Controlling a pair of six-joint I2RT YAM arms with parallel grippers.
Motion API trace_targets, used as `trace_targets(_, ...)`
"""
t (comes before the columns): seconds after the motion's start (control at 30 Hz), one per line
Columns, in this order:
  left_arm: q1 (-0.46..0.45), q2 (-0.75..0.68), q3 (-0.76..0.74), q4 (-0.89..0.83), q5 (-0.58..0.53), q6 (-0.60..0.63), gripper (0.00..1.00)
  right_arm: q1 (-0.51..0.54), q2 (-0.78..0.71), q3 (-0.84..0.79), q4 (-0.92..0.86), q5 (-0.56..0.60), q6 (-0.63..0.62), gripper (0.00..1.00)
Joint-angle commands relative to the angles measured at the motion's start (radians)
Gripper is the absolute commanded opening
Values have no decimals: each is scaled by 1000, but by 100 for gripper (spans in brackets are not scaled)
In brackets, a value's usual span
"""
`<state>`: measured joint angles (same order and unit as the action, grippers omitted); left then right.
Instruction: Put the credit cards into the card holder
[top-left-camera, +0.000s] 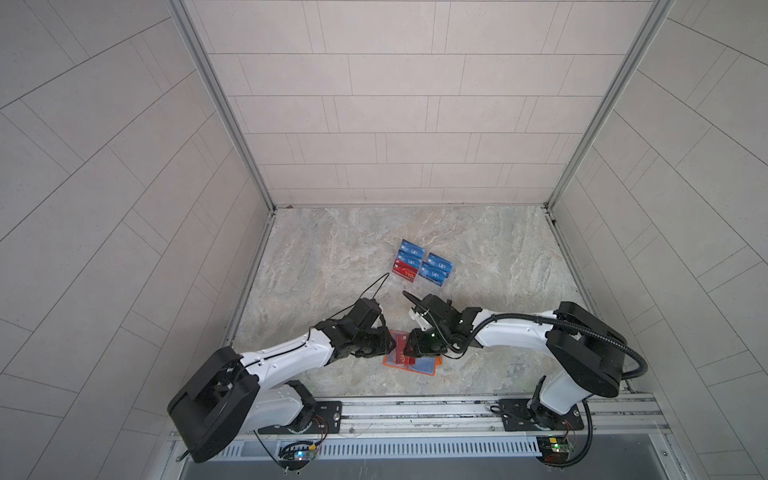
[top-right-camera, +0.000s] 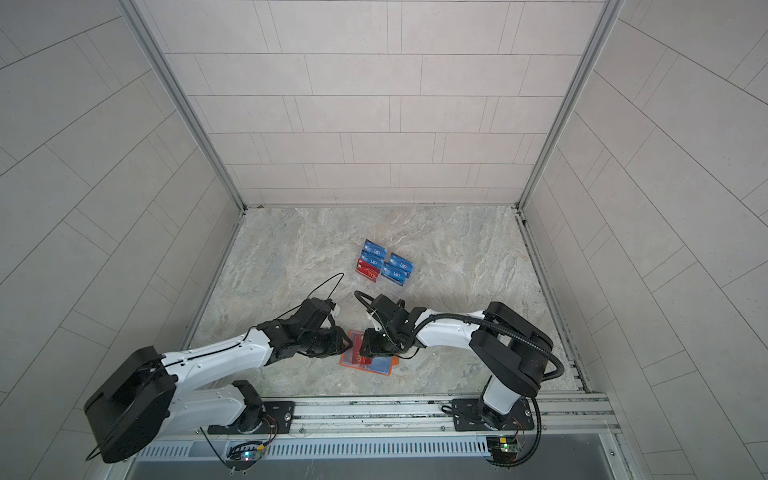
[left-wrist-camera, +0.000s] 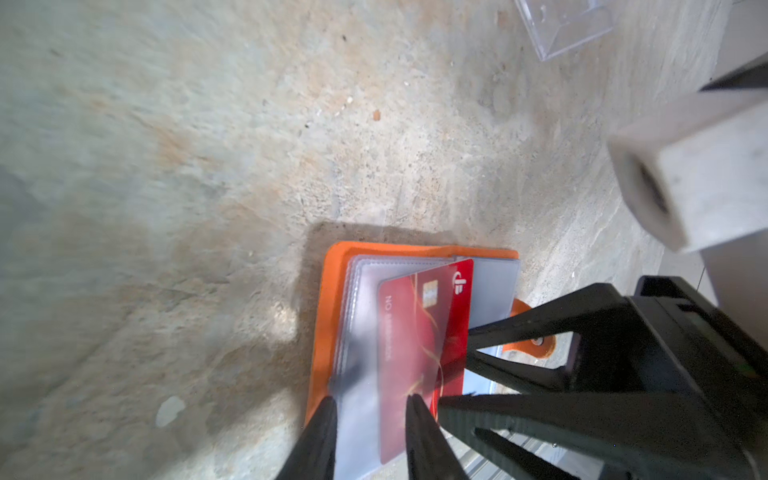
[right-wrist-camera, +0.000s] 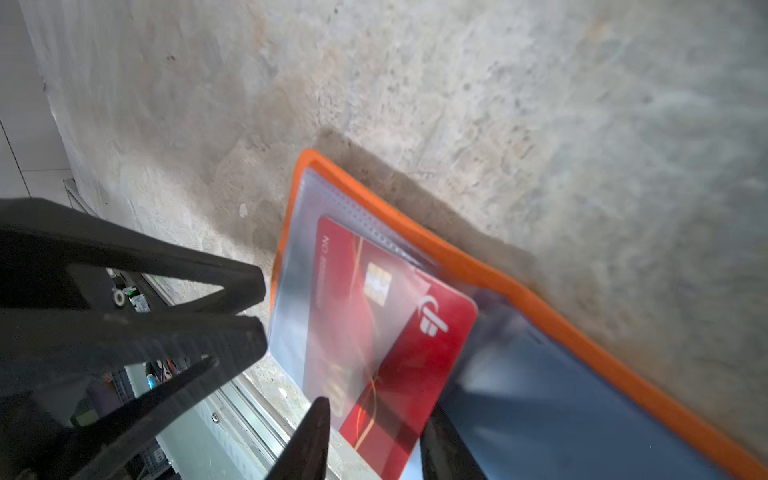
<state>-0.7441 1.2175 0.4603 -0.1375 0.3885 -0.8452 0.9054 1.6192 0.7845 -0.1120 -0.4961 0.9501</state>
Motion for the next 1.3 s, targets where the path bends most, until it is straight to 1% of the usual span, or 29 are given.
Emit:
trace_targets(0.0, -7, -1, -37, 39, 9, -4, 33, 6, -2, -6, -16, 54, 76, 39)
trace_targets(0.17, -11, -4, -72, 77, 13, -23, 32, 12, 14, 25, -23, 76, 82, 39)
trace_targets(0.27, -10, -12, -66, 78, 30, -20, 34, 35, 35, 67, -42, 94, 57, 39)
trace_targets(0.4, 9, -10, -7, -64, -46, 54, 37, 51, 46, 115, -112, 120, 10, 39)
trace_targets(0.5, 24, 22, -2, -74, -52, 74, 43, 57, 57, 125, -143, 122, -6, 39)
trace_targets(0.53, 25, 36, -3, -66, -46, 75, 44, 58, 61, 123, -146, 116, -6, 38)
trace_targets(0.67, 22, 56, -31, 0, -12, 49, 43, 73, 99, 148, -184, 100, -33, 39)
trace_targets(0.77, 17, 30, -40, -13, -23, 47, 44, 94, 130, 180, -216, 96, -51, 39)
trace_targets(0.93, 15, -5, -60, -35, -35, 45, 45, 109, 125, 208, -224, 94, -71, 39)
trace_targets(1.17, -10, 14, -87, 49, -11, -9, 42, 113, 156, 233, -195, 48, -83, 39)
trace_targets(1.27, -18, 1, -105, 72, -12, -39, 40, 113, 170, 250, -201, 49, -103, 39)
